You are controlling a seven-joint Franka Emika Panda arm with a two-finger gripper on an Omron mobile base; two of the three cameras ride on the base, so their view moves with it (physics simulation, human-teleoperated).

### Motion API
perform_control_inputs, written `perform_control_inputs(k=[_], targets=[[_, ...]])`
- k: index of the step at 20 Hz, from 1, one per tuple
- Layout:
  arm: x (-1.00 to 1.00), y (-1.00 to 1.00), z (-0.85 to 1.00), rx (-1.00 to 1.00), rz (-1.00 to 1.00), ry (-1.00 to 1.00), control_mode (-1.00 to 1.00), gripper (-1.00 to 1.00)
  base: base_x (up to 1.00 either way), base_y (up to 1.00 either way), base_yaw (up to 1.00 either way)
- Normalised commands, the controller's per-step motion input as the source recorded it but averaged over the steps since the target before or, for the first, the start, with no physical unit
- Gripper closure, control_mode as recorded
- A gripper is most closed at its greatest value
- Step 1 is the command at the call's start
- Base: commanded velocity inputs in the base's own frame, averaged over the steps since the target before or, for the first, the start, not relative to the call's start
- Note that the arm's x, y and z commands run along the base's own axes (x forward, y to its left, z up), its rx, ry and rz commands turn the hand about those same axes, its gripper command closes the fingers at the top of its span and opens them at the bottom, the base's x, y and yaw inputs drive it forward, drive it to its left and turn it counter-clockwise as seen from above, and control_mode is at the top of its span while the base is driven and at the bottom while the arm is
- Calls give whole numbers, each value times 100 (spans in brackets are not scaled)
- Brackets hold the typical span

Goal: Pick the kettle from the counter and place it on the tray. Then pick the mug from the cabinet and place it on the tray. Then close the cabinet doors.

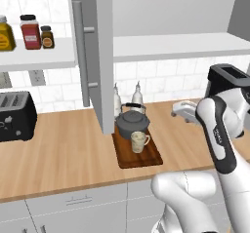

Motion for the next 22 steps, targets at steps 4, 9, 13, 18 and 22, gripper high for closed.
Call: perform_control_inputs(k=[4, 9, 13, 18, 22], targets=[[-23, -39, 3, 0, -11, 0, -100, -100, 0, 0, 0], [-13, -33, 3, 0, -11, 0, -100, -100, 0, 0, 0], [-6, -25, 6, 0, -13, 0, -100, -100, 0, 0, 0], [0, -15, 0, 0, -8, 2, -100, -100, 0, 0, 0], [-25, -26, 2, 0, -3, -4, -100, -100, 0, 0, 0]])
